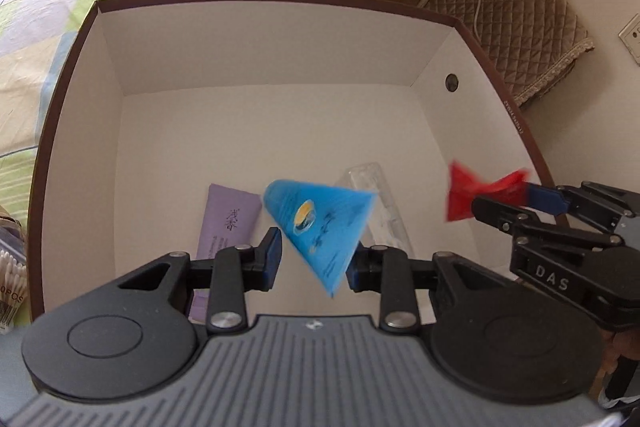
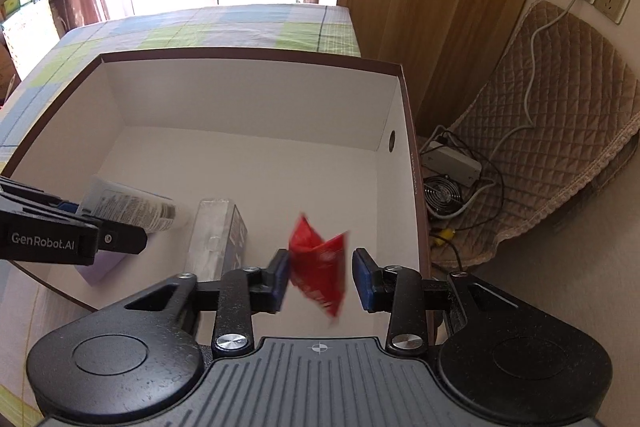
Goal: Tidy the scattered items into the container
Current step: 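Lower both held items into the box and open both tools, then lift both open tools out of the box toward the lip-salve card and swabs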
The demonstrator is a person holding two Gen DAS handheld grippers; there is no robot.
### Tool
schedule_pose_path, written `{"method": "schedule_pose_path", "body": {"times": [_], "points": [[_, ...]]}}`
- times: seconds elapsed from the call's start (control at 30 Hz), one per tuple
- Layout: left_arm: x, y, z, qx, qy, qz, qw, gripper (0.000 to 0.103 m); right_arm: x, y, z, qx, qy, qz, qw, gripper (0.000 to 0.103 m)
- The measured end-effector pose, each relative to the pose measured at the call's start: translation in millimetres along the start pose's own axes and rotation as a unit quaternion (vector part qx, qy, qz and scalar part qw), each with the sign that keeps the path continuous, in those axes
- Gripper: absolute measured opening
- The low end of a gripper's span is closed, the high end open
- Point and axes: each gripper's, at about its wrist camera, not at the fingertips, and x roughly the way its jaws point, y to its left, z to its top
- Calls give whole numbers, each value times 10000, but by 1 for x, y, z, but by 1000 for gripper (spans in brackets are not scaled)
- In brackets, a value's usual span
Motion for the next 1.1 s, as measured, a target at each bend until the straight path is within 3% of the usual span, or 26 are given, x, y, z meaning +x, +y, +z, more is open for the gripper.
{"method": "schedule_pose_path", "body": {"times": [0.43,0.8,1.0,1.03,1.07,1.1], "points": [[-15,5,-2,-73,-113,-58,9999,26,-3,3,0,-22,62,130,9999,40],[-21,4,-4,106,6,329,9994,28,-3,1,1,129,289,276,9991,40],[-26,-2,-5,255,57,583,9980,42,-2,1,1,181,523,356,9978,40],[-27,-2,-6,254,74,621,9977,49,-2,2,1,164,570,365,9976,40],[-27,-2,-6,250,90,658,9975,57,-1,3,0,142,618,376,9973,50],[-29,-3,-7,255,97,701,9972,60,-3,4,-1,130,565,325,9978,85]]}}
